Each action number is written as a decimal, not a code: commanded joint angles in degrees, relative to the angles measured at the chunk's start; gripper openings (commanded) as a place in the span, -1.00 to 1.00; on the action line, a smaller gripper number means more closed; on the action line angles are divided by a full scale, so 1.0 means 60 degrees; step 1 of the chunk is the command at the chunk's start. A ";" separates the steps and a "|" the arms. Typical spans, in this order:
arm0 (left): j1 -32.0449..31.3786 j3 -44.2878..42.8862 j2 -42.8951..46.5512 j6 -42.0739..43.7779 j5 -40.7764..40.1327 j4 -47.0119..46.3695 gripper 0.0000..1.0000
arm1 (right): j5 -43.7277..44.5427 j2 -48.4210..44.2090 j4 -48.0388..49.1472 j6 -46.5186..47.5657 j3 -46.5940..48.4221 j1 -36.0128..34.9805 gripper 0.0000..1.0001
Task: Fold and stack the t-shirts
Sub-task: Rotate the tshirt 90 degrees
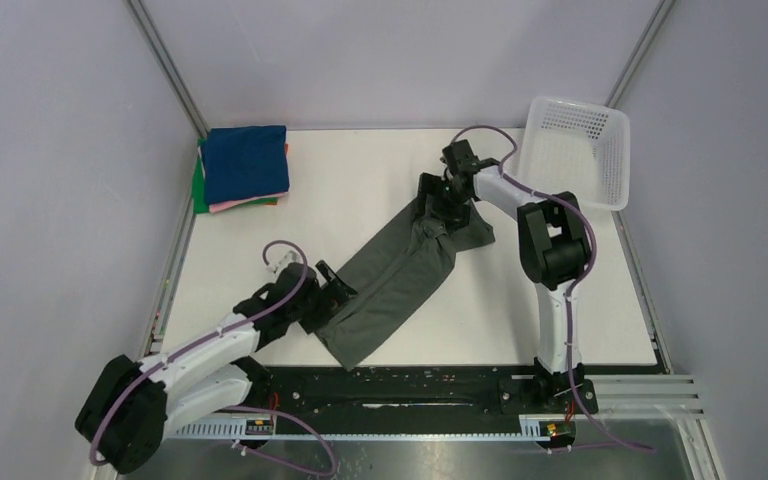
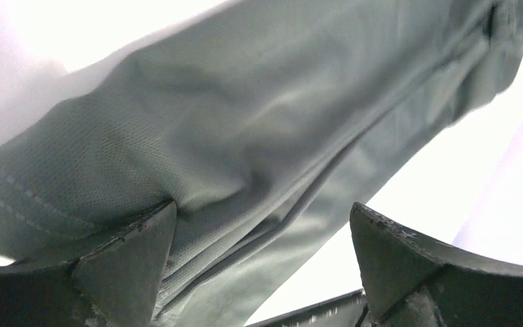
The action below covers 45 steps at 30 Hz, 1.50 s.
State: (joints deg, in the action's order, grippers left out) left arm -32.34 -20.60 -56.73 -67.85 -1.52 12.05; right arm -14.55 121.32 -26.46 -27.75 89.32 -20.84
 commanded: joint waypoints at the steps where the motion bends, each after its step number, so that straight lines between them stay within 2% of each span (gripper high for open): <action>1: -0.1645 0.0834 0.0908 -0.2200 -0.0555 0.0347 0.98 | -0.0649 0.1380 -0.2808 0.1816 0.1930 -0.0086 0.99; 5: -0.3166 0.0615 0.0782 -0.2981 -0.1162 0.0352 0.98 | -0.0289 0.2591 -0.4971 0.2819 0.4364 -0.0393 0.99; 10: -0.4715 -0.0468 -0.0794 -0.3026 -0.1396 0.0269 0.98 | 0.0110 0.3388 -0.6320 0.3207 0.5959 -0.0758 0.99; 14: -0.5563 -0.1485 -0.1871 -0.2637 -0.1271 0.0264 0.98 | 0.0889 0.2973 -0.6169 0.3336 0.6646 -0.0905 0.99; 17: -0.5871 -0.1960 -0.1802 -0.2227 -0.1476 0.0316 0.98 | 0.1756 0.2402 -0.5751 0.3150 0.7132 -0.0906 0.99; 20: -0.5948 -0.2430 -0.1367 -0.1844 -0.2015 0.1113 0.98 | 0.3088 0.1580 -0.5172 0.2816 0.7177 -0.0910 0.99; 23: -0.5949 -0.2766 -0.0888 -0.1465 -0.2745 0.1922 0.98 | 0.3717 0.0447 -0.4713 0.1874 0.6119 -0.0906 0.99; 25: -0.5927 -0.3059 -0.0683 -0.1107 -0.3202 0.2455 0.98 | 0.3217 -0.0477 -0.4081 0.1235 0.4096 -0.0914 0.99; 28: -0.5757 -0.3521 -0.0630 -0.0291 -0.3657 0.3196 0.98 | 0.2484 -0.2030 -0.2007 0.0213 0.0765 -0.1084 0.99; 30: -0.5481 -0.3615 -0.0683 0.0672 -0.3366 0.3093 0.98 | 0.1951 -0.2706 -0.1138 -0.0336 -0.0822 -0.1281 0.99; 32: -0.5054 -0.3496 -0.0888 0.1618 -0.2400 0.2410 0.98 | 0.1647 -0.3033 -0.0650 -0.0593 -0.1799 -0.1562 0.99; 37: -0.4312 -0.3328 -0.2198 0.2908 0.0064 0.0494 0.98 | 0.1096 -0.2611 -0.0295 -0.0604 -0.2151 -0.2074 0.99; 45: -0.3877 -0.3475 -0.4483 0.3048 0.1557 -0.0694 0.98 | 0.1270 -0.0792 -0.1197 -0.0399 -0.0900 -0.1983 0.99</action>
State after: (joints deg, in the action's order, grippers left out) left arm -57.65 -40.40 -80.75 -51.83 0.62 14.98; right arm -5.93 112.71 -32.32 -30.11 78.54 -33.50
